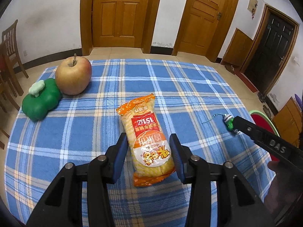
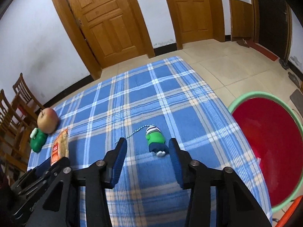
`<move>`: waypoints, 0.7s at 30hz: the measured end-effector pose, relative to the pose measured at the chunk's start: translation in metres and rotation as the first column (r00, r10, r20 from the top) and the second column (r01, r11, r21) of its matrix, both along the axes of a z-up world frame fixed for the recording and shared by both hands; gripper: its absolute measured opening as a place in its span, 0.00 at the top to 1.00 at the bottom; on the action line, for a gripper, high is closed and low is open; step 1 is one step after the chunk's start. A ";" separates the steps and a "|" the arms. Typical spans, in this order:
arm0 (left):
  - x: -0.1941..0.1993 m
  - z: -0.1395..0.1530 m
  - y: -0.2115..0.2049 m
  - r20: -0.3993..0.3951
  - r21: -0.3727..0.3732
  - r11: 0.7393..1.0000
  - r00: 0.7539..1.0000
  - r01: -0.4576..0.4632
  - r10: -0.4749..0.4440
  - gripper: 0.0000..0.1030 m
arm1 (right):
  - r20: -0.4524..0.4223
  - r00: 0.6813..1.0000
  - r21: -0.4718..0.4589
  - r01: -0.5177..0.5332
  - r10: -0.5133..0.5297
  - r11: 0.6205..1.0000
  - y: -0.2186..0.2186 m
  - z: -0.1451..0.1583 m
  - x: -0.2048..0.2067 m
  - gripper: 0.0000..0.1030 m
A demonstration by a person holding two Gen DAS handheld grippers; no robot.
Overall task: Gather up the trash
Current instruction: 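Grasp the orange snack packet with the left tool while the right tool grasps the green figurine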
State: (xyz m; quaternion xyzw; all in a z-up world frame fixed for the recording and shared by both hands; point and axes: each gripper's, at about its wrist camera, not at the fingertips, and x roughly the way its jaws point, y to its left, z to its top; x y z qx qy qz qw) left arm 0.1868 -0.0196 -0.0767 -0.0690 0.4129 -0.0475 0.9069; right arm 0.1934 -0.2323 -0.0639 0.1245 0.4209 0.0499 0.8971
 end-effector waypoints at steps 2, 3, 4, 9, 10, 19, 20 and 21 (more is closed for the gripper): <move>0.000 0.001 -0.001 0.005 -0.002 1.000 1.000 0.003 -0.003 0.56 | 0.001 1.000 -0.013 -0.004 0.004 1.000 0.002 -0.003 0.003 0.62; -0.001 0.001 -0.001 0.006 -0.003 1.000 1.000 0.005 -0.005 0.56 | -0.001 1.000 -0.017 -0.005 0.005 1.000 0.003 -0.004 0.003 0.63; -0.001 0.001 -0.001 0.006 -0.004 1.000 1.000 0.006 -0.006 0.56 | -0.004 1.000 -0.020 -0.007 0.007 1.000 0.003 -0.005 0.004 0.63; 0.000 0.000 0.000 0.005 -0.014 1.000 1.000 0.004 -0.004 0.56 | -0.013 1.000 -0.046 -0.002 0.002 0.999 0.006 -0.012 0.006 0.67; 0.000 0.000 0.001 0.006 -0.018 1.000 1.000 0.004 -0.004 0.56 | -0.019 1.000 -0.045 0.001 -0.002 0.999 0.006 -0.014 0.007 0.68; -0.004 0.005 0.000 0.021 -0.023 1.000 1.000 0.012 -0.011 0.56 | 0.000 1.000 -0.052 0.015 -0.015 0.999 0.007 -0.016 0.002 0.77; -0.004 0.005 0.000 0.019 -0.025 1.000 1.000 0.011 -0.010 0.56 | 0.007 1.000 -0.049 0.017 -0.017 0.999 0.007 -0.014 -0.001 0.78; -0.004 0.005 0.000 0.019 -0.026 1.000 1.000 0.012 -0.011 0.56 | 0.005 1.000 -0.037 0.015 -0.014 0.999 0.007 -0.012 -0.003 0.78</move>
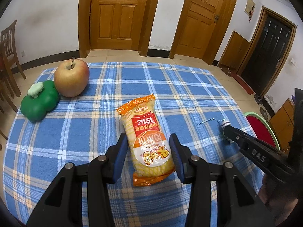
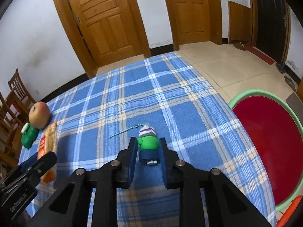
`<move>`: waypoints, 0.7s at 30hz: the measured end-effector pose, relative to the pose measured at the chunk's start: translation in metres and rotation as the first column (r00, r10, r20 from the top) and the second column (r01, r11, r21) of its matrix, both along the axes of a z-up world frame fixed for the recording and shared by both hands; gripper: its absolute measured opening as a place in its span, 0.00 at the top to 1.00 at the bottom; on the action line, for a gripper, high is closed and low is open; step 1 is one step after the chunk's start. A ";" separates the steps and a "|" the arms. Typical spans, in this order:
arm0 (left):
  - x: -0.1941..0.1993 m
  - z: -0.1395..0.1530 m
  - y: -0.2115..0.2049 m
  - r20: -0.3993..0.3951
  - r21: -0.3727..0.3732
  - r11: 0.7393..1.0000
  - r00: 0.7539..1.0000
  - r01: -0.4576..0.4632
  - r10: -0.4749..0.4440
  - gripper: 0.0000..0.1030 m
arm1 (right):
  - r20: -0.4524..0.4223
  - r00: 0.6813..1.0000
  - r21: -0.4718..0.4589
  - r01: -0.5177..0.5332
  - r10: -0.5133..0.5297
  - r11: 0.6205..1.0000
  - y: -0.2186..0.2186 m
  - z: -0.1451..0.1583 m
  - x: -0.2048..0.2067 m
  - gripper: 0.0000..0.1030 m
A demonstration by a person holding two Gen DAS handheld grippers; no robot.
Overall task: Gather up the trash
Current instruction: 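Grasp the orange snack packet with the left tool while the right tool grasps the green figurine, then carry the snack packet and green figurine over the red bucket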
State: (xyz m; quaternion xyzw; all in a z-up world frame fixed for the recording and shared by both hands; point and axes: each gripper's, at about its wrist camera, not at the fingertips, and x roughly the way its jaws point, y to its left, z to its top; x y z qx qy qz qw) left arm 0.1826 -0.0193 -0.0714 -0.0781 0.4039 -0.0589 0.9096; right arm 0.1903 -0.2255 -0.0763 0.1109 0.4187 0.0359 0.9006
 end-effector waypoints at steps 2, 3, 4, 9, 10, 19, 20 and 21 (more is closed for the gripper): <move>0.000 0.000 0.000 0.002 -0.001 1.000 1.000 -0.001 0.001 0.56 | 0.002 1.000 0.022 -0.008 0.008 1.000 0.000 0.002 -0.006 0.78; 0.000 0.000 -0.001 0.003 -0.002 1.000 1.000 0.001 -0.001 0.56 | 0.004 1.000 0.020 -0.009 0.008 1.000 0.001 0.003 -0.009 0.78; 0.000 0.001 -0.001 0.004 -0.004 1.000 1.000 0.003 -0.003 0.56 | 0.007 1.000 0.022 -0.010 0.010 1.000 0.001 0.004 -0.012 0.78; -0.001 0.002 -0.001 0.005 -0.008 1.000 1.000 0.003 -0.003 0.56 | 0.026 1.000 0.074 -0.003 0.001 0.997 -0.003 0.010 -0.035 0.78; -0.001 0.002 -0.001 0.005 -0.009 1.000 1.000 0.004 -0.004 0.56 | 0.030 1.000 0.085 -0.001 -0.002 0.996 -0.005 0.012 -0.040 0.78; -0.001 -0.002 -0.004 -0.004 -0.007 1.000 1.000 0.012 -0.012 0.56 | 0.068 0.997 0.144 0.020 -0.030 0.989 -0.029 0.030 -0.088 0.78; -0.002 -0.002 -0.005 -0.007 -0.011 1.000 1.000 0.016 -0.016 0.56 | 0.068 0.997 0.146 0.021 -0.032 0.989 -0.033 0.031 -0.092 0.78; -0.002 -0.001 -0.006 -0.009 -0.019 1.000 1.000 0.022 -0.022 0.56 | 0.068 0.997 0.143 0.025 -0.035 0.989 -0.037 0.032 -0.095 0.78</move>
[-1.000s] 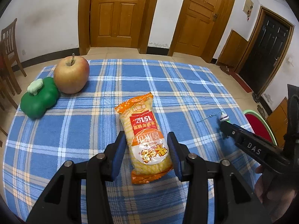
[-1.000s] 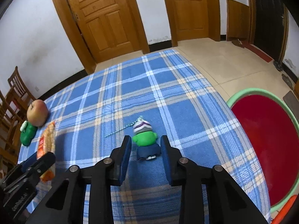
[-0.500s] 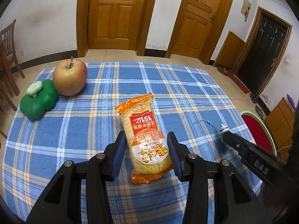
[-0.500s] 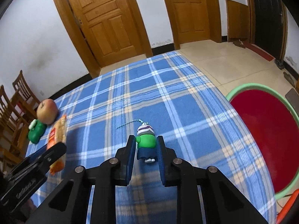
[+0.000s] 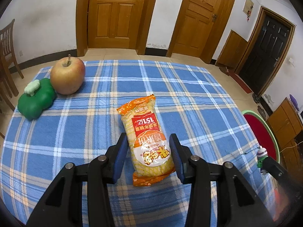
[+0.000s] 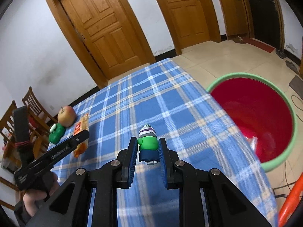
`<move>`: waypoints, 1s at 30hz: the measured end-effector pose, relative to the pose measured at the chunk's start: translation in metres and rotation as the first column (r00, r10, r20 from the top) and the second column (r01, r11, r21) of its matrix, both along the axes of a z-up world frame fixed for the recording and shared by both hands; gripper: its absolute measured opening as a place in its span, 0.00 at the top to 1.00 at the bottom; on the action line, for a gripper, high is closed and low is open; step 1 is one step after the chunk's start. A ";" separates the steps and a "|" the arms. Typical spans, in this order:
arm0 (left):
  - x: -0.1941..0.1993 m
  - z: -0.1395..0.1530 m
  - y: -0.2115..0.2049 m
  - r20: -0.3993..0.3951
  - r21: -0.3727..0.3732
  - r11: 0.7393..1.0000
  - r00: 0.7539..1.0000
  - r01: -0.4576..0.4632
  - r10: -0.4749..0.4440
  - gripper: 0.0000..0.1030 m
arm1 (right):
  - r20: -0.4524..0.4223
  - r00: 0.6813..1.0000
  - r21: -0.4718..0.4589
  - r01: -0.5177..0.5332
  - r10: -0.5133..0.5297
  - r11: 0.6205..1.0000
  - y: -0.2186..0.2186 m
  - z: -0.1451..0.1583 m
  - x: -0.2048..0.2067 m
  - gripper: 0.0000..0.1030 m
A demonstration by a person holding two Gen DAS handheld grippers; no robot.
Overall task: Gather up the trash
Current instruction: 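Carry the snack packet and green figurine over the red bucket, then open the right tool to drop the figurine while the left tool drops the snack packet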
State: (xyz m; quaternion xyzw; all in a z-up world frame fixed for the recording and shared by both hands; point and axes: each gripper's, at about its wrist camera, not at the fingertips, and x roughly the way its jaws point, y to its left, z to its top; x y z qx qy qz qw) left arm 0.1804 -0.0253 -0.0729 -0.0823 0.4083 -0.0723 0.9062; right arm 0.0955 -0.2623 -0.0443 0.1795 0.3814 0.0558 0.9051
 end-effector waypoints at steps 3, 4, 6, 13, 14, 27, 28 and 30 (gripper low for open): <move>-0.003 0.004 -0.009 0.015 0.014 1.000 1.000 0.020 -0.020 0.56 | -0.003 1.000 -0.010 0.020 -0.020 1.000 -0.018 0.004 -0.008 0.78; -0.004 0.005 -0.013 0.022 0.022 0.999 0.999 0.026 -0.027 0.56 | -0.002 1.000 -0.008 0.026 -0.026 1.000 -0.023 0.005 -0.009 0.78; -0.005 0.007 -0.020 0.016 0.013 0.999 0.999 0.044 -0.044 0.56 | 0.006 0.999 -0.003 0.041 -0.041 0.999 -0.037 0.007 -0.013 0.78; -0.015 0.025 -0.055 0.025 0.012 0.993 0.992 0.120 -0.120 0.56 | 0.029 0.993 0.008 0.110 -0.110 0.994 -0.080 0.008 -0.023 0.78; -0.016 0.027 -0.061 0.029 0.015 0.991 0.991 0.133 -0.133 0.56 | 0.032 0.992 0.012 0.122 -0.122 0.993 -0.087 0.007 -0.024 0.78; -0.013 0.036 -0.151 0.005 0.020 0.955 0.955 0.297 -0.297 0.56 | 0.048 0.969 0.058 0.242 -0.244 0.969 -0.157 0.001 -0.018 0.78; -0.013 0.035 -0.158 0.001 0.019 0.951 0.951 0.309 -0.309 0.56 | 0.041 0.967 0.061 0.250 -0.252 0.966 -0.162 0.000 -0.017 0.78; -0.012 0.034 -0.169 -0.007 0.018 0.945 0.945 0.327 -0.327 0.56 | 0.028 0.964 0.075 0.262 -0.265 0.962 -0.171 -0.004 -0.015 0.77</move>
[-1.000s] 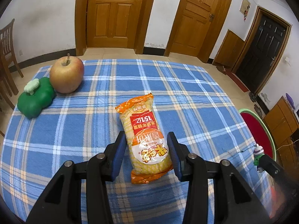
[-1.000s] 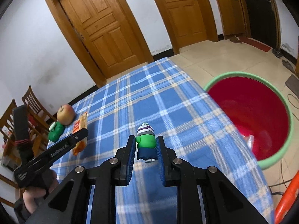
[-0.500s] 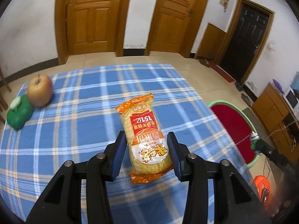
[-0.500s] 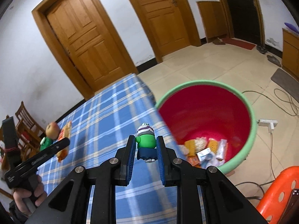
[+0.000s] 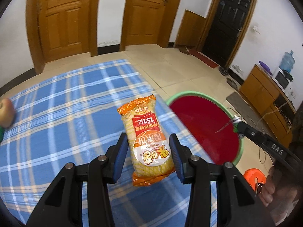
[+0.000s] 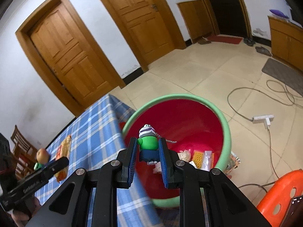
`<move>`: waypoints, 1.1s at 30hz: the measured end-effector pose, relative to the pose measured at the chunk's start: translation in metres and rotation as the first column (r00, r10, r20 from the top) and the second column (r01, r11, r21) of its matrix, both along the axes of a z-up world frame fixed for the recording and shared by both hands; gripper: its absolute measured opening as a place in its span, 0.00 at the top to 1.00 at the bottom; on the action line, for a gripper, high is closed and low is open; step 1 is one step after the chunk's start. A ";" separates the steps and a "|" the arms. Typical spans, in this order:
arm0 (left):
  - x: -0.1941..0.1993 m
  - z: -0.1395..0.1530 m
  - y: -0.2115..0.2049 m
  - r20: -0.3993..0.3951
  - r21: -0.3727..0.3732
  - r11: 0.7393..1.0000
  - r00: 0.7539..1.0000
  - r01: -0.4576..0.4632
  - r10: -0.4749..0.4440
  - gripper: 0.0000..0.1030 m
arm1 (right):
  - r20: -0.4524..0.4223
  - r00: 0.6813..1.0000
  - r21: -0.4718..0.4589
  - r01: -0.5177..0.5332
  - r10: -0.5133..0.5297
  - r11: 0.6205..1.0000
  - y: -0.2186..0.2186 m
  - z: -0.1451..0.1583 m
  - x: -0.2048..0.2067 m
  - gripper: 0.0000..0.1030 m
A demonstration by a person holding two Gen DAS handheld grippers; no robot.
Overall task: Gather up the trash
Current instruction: 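Open the right tool to drop the figurine while the left tool drops the snack packet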
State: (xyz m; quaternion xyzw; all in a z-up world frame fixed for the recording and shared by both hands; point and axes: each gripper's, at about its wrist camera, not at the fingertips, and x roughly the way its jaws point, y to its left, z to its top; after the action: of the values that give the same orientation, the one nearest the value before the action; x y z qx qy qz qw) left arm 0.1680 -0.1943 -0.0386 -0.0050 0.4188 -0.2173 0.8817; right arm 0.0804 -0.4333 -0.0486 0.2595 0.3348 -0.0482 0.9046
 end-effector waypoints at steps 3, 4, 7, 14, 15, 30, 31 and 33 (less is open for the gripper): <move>0.001 -0.002 -0.017 -0.011 0.001 1.000 0.999 0.030 -0.030 0.56 | -0.006 1.000 0.020 0.002 -0.002 1.000 -0.009 -0.004 0.001 0.76; 0.001 -0.003 -0.021 -0.012 0.004 0.999 0.999 0.037 -0.037 0.56 | -0.006 1.000 0.022 0.002 -0.002 1.000 -0.011 -0.005 0.001 0.74; 0.000 -0.006 -0.037 -0.009 0.016 0.998 0.998 0.066 -0.066 0.56 | 0.004 1.000 0.032 0.002 -0.002 0.999 -0.017 -0.004 -0.001 0.69; -0.003 -0.010 -0.067 -0.009 0.029 0.993 0.993 0.117 -0.117 0.56 | 0.024 0.999 0.034 0.026 -0.027 0.999 -0.029 0.000 -0.012 0.59; -0.004 -0.011 -0.071 -0.010 0.032 0.992 0.992 0.123 -0.123 0.56 | 0.025 0.999 0.038 0.030 -0.031 0.999 -0.032 0.000 -0.014 0.59; 0.004 -0.025 -0.111 -0.021 0.066 0.981 0.983 0.183 -0.182 0.48 | 0.013 0.994 0.115 0.102 -0.105 0.988 -0.060 -0.013 -0.035 0.53; 0.004 -0.024 -0.110 -0.019 0.059 0.982 0.984 0.180 -0.179 0.47 | 0.011 0.994 0.115 0.105 -0.107 0.988 -0.060 -0.013 -0.036 0.53; 0.004 -0.023 -0.107 -0.016 0.058 0.983 0.984 0.176 -0.175 0.47 | 0.008 0.994 0.114 0.106 -0.107 0.988 -0.060 -0.013 -0.037 0.53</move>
State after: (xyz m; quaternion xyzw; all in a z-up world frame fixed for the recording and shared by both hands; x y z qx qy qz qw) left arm 0.1716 -0.3018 -0.0615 0.0568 0.4285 -0.2817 0.8566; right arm 0.0431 -0.4936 -0.0618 0.3285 0.3161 -0.0754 0.8868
